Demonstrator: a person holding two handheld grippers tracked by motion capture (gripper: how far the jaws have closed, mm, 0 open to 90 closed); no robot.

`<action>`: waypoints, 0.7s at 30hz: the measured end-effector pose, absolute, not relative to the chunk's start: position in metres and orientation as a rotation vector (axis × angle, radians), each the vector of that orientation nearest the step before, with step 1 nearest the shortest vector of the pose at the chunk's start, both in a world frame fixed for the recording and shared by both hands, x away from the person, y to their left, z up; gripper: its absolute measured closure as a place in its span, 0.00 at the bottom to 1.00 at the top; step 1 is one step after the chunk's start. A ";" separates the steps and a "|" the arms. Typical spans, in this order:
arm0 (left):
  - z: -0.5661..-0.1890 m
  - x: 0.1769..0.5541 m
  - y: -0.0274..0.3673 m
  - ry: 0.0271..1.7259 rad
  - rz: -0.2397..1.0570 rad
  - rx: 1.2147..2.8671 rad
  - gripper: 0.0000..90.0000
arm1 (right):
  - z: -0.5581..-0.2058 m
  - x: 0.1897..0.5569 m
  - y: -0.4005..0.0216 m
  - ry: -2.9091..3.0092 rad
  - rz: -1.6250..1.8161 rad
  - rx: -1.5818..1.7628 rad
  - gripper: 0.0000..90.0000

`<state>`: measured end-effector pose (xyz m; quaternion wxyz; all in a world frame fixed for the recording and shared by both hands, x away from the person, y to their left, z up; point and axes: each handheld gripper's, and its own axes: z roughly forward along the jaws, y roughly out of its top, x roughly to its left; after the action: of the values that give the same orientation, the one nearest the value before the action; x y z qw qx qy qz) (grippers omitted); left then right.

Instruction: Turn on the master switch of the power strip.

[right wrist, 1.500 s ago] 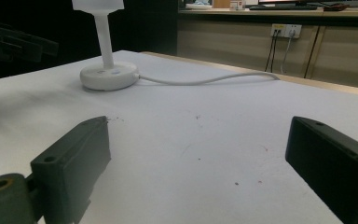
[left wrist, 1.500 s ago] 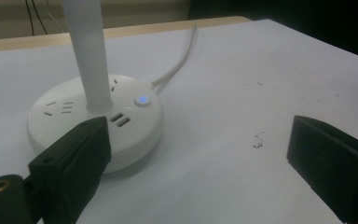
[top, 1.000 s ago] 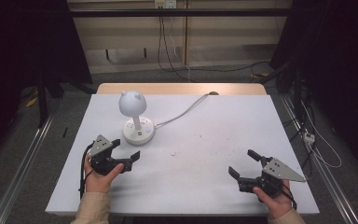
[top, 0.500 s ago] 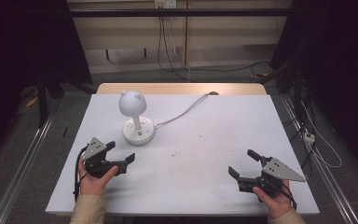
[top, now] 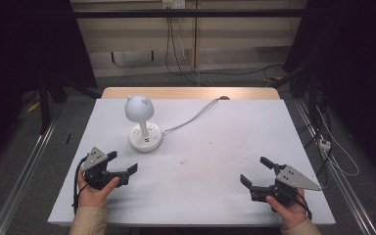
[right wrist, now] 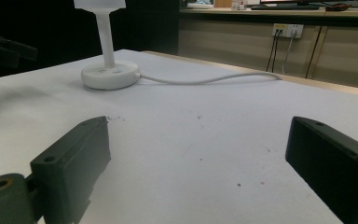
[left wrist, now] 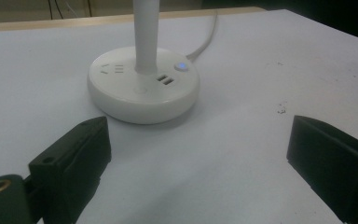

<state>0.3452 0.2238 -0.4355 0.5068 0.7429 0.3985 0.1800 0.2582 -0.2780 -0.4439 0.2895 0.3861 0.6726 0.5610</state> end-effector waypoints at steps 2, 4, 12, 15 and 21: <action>-0.436 0.344 0.225 0.963 0.437 1.796 0.07 | -0.444 0.258 -0.278 1.797 1.494 1.026 0.07; -0.437 0.344 0.227 0.963 0.432 1.793 0.07 | -0.444 0.258 -0.278 1.797 1.494 1.024 0.07; -0.439 0.341 0.233 0.970 0.440 1.801 0.07 | -0.444 0.258 -0.278 1.796 1.495 1.023 0.07; -0.440 0.339 0.235 0.976 0.442 1.798 0.07 | -0.444 0.258 -0.278 1.799 1.496 1.023 0.07; -0.442 0.337 0.237 0.985 0.443 1.803 0.07 | -0.444 0.258 -0.279 1.800 1.500 1.025 0.07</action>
<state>0.3365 0.2369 -0.4416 0.4969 0.7445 0.4066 0.1830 0.2579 -0.2788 -0.4442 0.2878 0.3837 0.6741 0.5617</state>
